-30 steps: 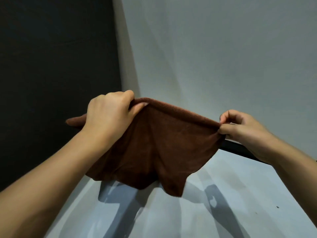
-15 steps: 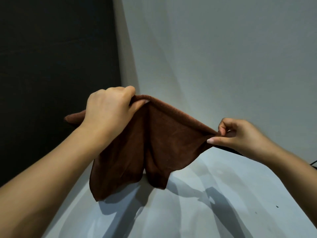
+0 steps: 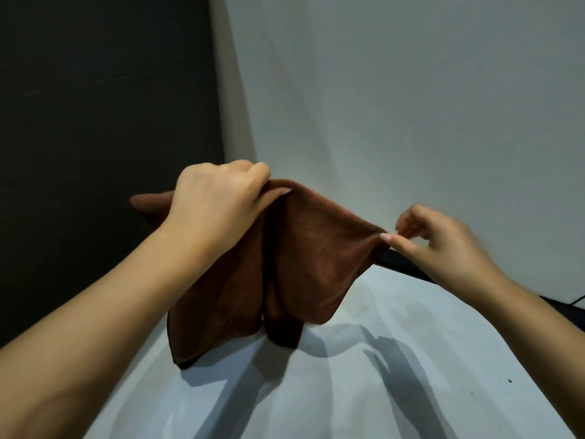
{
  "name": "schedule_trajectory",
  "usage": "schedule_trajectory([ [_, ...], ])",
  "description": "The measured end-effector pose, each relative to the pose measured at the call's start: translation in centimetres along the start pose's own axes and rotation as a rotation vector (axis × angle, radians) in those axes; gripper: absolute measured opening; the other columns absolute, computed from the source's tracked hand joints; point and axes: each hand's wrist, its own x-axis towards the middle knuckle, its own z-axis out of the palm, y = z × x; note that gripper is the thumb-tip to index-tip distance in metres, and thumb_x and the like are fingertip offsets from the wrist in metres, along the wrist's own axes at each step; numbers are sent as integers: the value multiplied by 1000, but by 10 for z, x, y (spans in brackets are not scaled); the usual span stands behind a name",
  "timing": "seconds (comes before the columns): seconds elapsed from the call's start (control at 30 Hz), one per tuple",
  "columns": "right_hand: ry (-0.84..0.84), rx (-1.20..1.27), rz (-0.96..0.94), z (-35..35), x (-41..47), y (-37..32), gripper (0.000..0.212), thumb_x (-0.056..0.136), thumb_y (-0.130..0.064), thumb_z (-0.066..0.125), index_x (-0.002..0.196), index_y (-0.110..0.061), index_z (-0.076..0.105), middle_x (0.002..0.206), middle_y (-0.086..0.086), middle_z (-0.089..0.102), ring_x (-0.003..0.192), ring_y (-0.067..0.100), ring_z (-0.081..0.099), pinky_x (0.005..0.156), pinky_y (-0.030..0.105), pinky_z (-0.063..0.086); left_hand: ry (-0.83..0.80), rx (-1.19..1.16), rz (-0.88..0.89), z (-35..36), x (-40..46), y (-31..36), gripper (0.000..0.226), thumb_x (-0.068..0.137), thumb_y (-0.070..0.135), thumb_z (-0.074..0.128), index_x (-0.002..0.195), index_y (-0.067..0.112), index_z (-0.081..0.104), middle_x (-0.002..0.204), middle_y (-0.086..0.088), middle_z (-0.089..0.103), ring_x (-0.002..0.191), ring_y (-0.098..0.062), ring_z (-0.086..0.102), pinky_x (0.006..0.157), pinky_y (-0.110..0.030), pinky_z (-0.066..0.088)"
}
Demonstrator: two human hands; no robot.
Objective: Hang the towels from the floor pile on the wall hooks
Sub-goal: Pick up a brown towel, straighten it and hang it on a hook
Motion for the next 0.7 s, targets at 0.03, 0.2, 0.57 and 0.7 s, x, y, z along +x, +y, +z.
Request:
schedule_trajectory([
  [0.03, 13, 26, -15, 2, 3, -6, 21, 80, -37, 69, 84, -22, 56, 86, -5, 63, 85, 10, 59, 74, 25, 43, 13, 11, 32, 0, 1, 2, 48, 94, 46, 42, 64, 9, 52, 55, -4, 48, 40, -25, 45, 39, -30, 40],
  [0.2, -23, 198, -82, 21, 13, -50, 50, 76, -46, 69, 118, -26, 52, 117, -10, 55, 107, 3, 51, 86, 17, 36, 53, 58, 141, 1, 5, 13, 45, 96, 38, 43, 62, 10, 50, 52, -5, 44, 36, -23, 40, 39, -23, 26],
  [0.57, 119, 359, 33, 45, 18, -73, 44, 84, -38, 64, 56, -18, 37, 50, -5, 37, 49, 5, 37, 46, 19, 29, 117, 31, 139, -5, 13, 19, 46, 98, 38, 44, 64, 9, 52, 53, -6, 46, 37, -24, 43, 35, -28, 35],
  [0.7, 193, 252, 51, 34, 16, -62, 51, 81, -48, 63, 56, -16, 34, 49, -2, 36, 50, 9, 38, 48, 22, 29, 109, 27, 125, -8, 15, 19, 49, 96, 45, 44, 63, 9, 50, 53, -5, 43, 37, -22, 39, 38, -23, 29],
])
